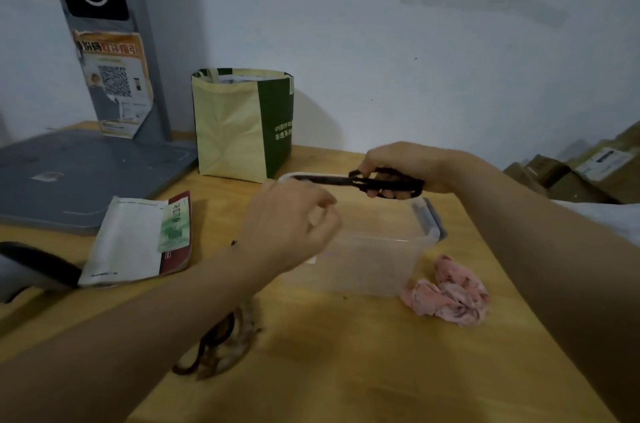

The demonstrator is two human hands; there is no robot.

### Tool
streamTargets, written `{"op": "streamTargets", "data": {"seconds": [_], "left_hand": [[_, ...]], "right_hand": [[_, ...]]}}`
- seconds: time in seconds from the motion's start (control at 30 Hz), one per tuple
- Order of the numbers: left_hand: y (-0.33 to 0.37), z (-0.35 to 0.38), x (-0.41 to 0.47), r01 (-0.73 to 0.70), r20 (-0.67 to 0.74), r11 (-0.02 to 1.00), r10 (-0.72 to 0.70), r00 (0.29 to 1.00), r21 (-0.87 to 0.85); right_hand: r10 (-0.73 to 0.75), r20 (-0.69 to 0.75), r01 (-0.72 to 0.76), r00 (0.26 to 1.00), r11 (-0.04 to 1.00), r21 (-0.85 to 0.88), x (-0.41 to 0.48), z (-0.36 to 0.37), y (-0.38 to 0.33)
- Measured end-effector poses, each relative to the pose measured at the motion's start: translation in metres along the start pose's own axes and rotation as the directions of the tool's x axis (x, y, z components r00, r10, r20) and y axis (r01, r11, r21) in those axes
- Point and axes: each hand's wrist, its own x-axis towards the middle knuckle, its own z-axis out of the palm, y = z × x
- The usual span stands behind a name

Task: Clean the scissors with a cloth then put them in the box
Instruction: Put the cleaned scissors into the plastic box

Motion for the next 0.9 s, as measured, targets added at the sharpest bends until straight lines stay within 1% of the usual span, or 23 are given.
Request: {"op": "streamTargets", "data": {"seconds": [0.03, 0.07, 0.13, 0.17, 0.23, 0.33, 0.4, 0.47, 0.5, 0.57, 0.63, 0.67, 0.7, 0.73, 0.77, 0.8, 0.83, 0.87, 0.9], "left_hand": [[-0.009, -0.004, 0.000, 0.073, -0.038, 0.997, -0.073, 0.997, -0.016], [-0.017, -0.007, 0.000, 0.150, -0.037, 0.989, -0.150, 0.988, -0.009], [-0.030, -0.007, -0.002, 0.264, 0.088, 0.964, -0.267, 0.960, 0.045], [-0.033, -0.006, -0.003, 0.284, 0.165, 0.957, -0.290, 0.943, 0.060], [-0.033, -0.005, -0.007, 0.280, 0.254, 0.958, -0.287, 0.924, 0.066], [-0.031, -0.006, -0.010, 0.238, 0.281, 0.962, -0.266, 0.922, 0.131], [-0.034, -0.007, -0.011, 0.224, 0.283, 0.961, -0.263, 0.922, 0.161], [-0.036, -0.008, -0.010, 0.223, 0.294, 0.960, -0.266, 0.918, 0.171], [-0.037, -0.008, -0.010, 0.227, 0.299, 0.960, -0.268, 0.916, 0.165], [-0.038, -0.010, -0.011, 0.256, 0.304, 0.961, -0.277, 0.911, 0.109], [-0.041, -0.012, -0.011, 0.344, 0.286, 0.938, -0.318, 0.904, -0.042], [-0.044, -0.015, -0.011, 0.396, 0.273, 0.910, -0.352, 0.895, -0.122], [-0.049, -0.017, -0.012, 0.434, 0.253, 0.882, -0.385, 0.888, -0.182], [-0.055, -0.020, -0.014, 0.462, 0.235, 0.864, -0.416, 0.878, -0.198], [-0.063, -0.023, -0.016, 0.485, 0.213, 0.856, -0.447, 0.869, -0.178], [-0.069, -0.026, -0.019, 0.508, 0.205, 0.851, -0.478, 0.854, -0.131], [-0.076, -0.029, -0.024, 0.532, 0.216, 0.844, -0.507, 0.834, -0.072], [-0.082, -0.032, -0.029, 0.556, 0.252, 0.831, -0.535, 0.806, -0.011], [-0.086, -0.033, -0.034, 0.573, 0.289, 0.818, -0.560, 0.776, 0.049]], "right_hand": [[0.004, 0.033, -0.002, 0.999, 0.998, -0.064, 0.000, 0.004, 0.001], [0.010, 0.064, -0.001, 0.998, 0.991, -0.132, 0.001, 0.008, 0.002], [0.033, 0.110, 0.000, 0.993, 0.958, -0.286, 0.004, 0.017, 0.003], [0.054, 0.129, -0.006, 0.990, 0.938, -0.348, 0.007, 0.022, 0.003], [0.118, 0.188, -0.033, 0.975, 0.915, -0.401, 0.015, 0.033, 0.002], [0.205, 0.263, -0.064, 0.943, 0.886, -0.460, 0.029, 0.047, 0.007], [0.233, 0.259, -0.056, 0.937, 0.834, -0.549, 0.034, 0.054, 0.009], [0.262, 0.230, -0.052, 0.937, 0.758, -0.650, 0.037, 0.059, 0.011], [0.279, 0.222, -0.059, 0.934, 0.735, -0.676, 0.038, 0.059, 0.013], [0.312, 0.217, -0.075, 0.925, 0.710, -0.700, 0.040, 0.060, 0.015], [0.317, 0.189, -0.095, 0.929, 0.700, -0.707, 0.042, 0.059, 0.016], [0.296, 0.153, -0.106, 0.943, 0.704, -0.703, 0.043, 0.059, 0.014], [0.241, 0.099, -0.108, 0.965, 0.715, -0.691, 0.043, 0.061, 0.009], [0.153, 0.012, -0.104, 0.988, 0.726, -0.680, 0.041, 0.062, 0.002], [0.029, -0.105, -0.092, 0.994, 0.734, -0.673, 0.038, 0.065, -0.006], [-0.121, -0.227, -0.064, 0.966, 0.745, -0.665, 0.033, 0.070, -0.016], [-0.263, -0.317, -0.001, 0.911, 0.769, -0.640, 0.024, 0.079, -0.027], [-0.374, -0.360, 0.093, 0.855, 0.792, -0.603, 0.013, 0.089, -0.038], [-0.452, -0.356, 0.198, 0.818, 0.802, -0.564, 0.000, 0.101, -0.048]]}}
